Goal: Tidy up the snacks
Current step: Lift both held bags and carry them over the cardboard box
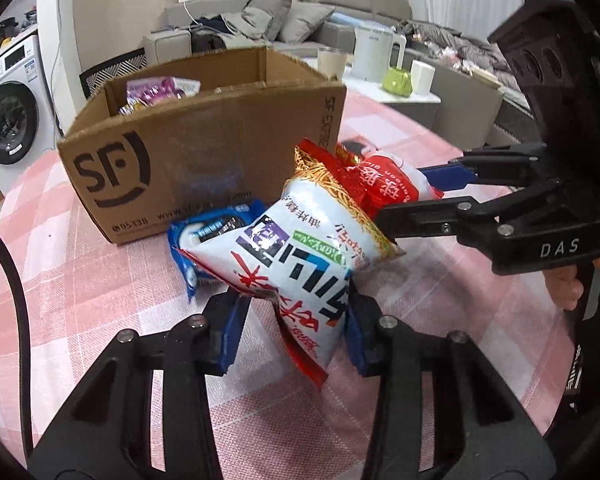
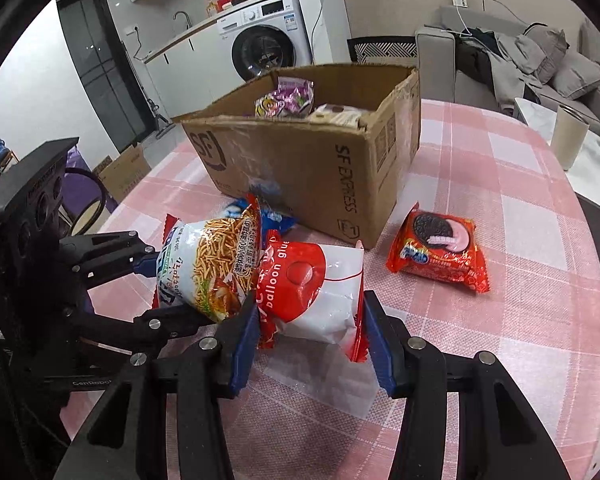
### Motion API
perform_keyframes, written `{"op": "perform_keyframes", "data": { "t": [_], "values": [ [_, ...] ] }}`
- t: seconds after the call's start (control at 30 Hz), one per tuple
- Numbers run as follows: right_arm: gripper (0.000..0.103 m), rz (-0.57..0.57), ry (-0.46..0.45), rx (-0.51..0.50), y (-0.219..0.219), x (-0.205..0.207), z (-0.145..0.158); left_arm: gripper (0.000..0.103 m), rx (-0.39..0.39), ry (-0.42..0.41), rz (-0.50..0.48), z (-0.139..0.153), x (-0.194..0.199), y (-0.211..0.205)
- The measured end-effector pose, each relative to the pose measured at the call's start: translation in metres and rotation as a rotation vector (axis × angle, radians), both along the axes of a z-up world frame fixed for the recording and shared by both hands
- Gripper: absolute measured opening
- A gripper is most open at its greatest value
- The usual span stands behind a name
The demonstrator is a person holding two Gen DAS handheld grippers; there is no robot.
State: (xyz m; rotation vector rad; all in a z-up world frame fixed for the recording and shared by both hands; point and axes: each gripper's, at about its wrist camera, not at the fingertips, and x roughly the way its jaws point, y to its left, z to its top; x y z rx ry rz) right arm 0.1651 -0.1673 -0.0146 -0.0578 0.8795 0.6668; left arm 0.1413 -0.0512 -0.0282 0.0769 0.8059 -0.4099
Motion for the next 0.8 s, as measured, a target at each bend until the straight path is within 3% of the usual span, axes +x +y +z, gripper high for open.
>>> {"op": "perform_keyframes", "data": {
  "t": [0.8],
  "values": [
    [0.050,-0.081,-0.094,0.094,-0.021,-0.003,0.039,0.039,-0.108,-0.111,0.122,0.059,-0.014,0.043]
  ]
}}
